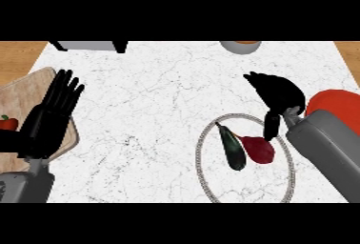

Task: Pick the pear from the placemat and place it in the bowl

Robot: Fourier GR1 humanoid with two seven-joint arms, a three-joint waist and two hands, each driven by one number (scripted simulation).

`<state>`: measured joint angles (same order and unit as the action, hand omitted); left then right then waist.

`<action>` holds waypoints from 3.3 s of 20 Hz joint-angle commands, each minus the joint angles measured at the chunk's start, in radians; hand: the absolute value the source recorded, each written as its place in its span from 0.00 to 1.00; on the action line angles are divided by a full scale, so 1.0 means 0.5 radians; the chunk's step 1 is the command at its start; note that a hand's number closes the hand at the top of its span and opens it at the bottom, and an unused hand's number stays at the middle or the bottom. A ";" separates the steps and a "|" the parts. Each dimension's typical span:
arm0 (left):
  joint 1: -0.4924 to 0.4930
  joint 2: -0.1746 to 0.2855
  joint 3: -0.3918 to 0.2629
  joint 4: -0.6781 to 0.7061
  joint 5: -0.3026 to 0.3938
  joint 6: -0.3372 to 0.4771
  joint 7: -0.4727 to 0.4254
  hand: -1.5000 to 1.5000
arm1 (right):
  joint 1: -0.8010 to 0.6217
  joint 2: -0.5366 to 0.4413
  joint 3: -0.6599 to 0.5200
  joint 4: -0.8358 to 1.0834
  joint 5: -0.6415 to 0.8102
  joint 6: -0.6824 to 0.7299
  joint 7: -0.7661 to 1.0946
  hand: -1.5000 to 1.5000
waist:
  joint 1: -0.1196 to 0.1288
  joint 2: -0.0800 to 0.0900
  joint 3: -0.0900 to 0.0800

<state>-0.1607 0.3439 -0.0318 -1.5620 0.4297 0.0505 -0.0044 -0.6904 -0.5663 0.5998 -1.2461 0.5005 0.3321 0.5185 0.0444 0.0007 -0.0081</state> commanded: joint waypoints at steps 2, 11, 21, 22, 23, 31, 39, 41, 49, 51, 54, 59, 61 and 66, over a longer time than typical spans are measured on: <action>0.028 0.002 0.017 0.016 -0.002 -0.005 -0.009 0.50 | -0.217 0.136 0.141 0.063 -0.160 0.760 0.429 0.00 | -0.021 -0.011 0.004; 0.124 -0.037 0.067 -0.046 -0.016 -0.031 -0.021 0.50 | -0.339 0.605 -0.091 0.067 -0.285 0.951 1.040 0.00 | -0.080 -0.007 0.015; 0.222 0.006 0.181 -0.129 0.034 -0.143 0.013 0.50 | 0.069 0.552 -0.102 -0.259 -0.193 0.932 1.056 0.00 | -0.087 -0.008 0.015; 0.112 -0.031 0.167 -0.035 -0.031 -0.089 -0.016 0.50 | 0.131 0.521 -0.070 -0.349 -0.135 0.911 1.040 0.00 | -0.100 -0.007 0.015; 0.133 -0.084 0.125 -0.082 -0.060 -0.034 -0.005 0.50 | 0.121 0.550 -0.034 -0.355 -0.049 0.842 1.055 0.00 | -0.095 -0.007 0.016; 0.027 -0.009 0.270 -0.019 0.033 -0.209 0.100 0.50 | 0.433 0.387 -0.008 -0.511 0.359 0.664 0.554 0.00 | -0.090 -0.002 0.016; 0.132 -0.152 0.208 -0.210 -0.126 -0.107 0.152 0.50 | 0.427 0.460 -0.108 -0.167 0.636 0.620 0.199 0.00 | -0.077 -0.001 0.016; 0.006 -0.150 0.235 -0.061 -0.142 -0.124 0.121 0.50 | 0.340 0.639 -0.109 0.019 0.705 0.588 0.286 0.00 | -0.076 0.001 0.016; -0.047 -0.217 0.254 -0.031 -0.190 -0.136 0.162 0.50 | 0.382 0.618 -0.234 0.079 0.886 0.667 0.090 0.00 | -0.083 -0.001 0.016; 0.136 -0.221 0.290 -0.015 -0.167 -0.263 -0.010 0.50 | 0.428 0.708 -0.229 0.092 0.932 0.626 0.174 0.00 | -0.080 -0.002 0.016; 0.103 -0.206 0.286 -0.120 -0.179 -0.183 0.133 0.50 | 0.441 0.624 -0.050 0.104 1.030 0.649 0.007 1.00 | -0.078 -0.002 0.016; 0.084 -0.182 0.331 -0.031 -0.172 -0.271 0.076 0.50 | 0.342 0.694 0.016 0.393 1.191 0.502 -0.182 1.00 | -0.070 0.002 0.016; 0.073 -0.245 0.294 -0.107 -0.185 -0.214 0.152 0.50 | 0.389 0.639 -0.025 0.189 1.221 0.614 -0.213 1.00 | -0.083 -0.003 0.016; 0.093 -0.201 0.347 -0.088 -0.191 -0.213 0.125 0.50 | 0.269 0.694 -0.649 0.412 1.105 0.403 0.258 1.00 | -0.098 0.010 0.019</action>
<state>-0.1251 0.2277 0.1190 -1.6109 0.3221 -0.0471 0.0600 -0.5353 -0.2373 0.4749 -1.1056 1.0844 0.6104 0.4852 0.0021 0.0009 0.0003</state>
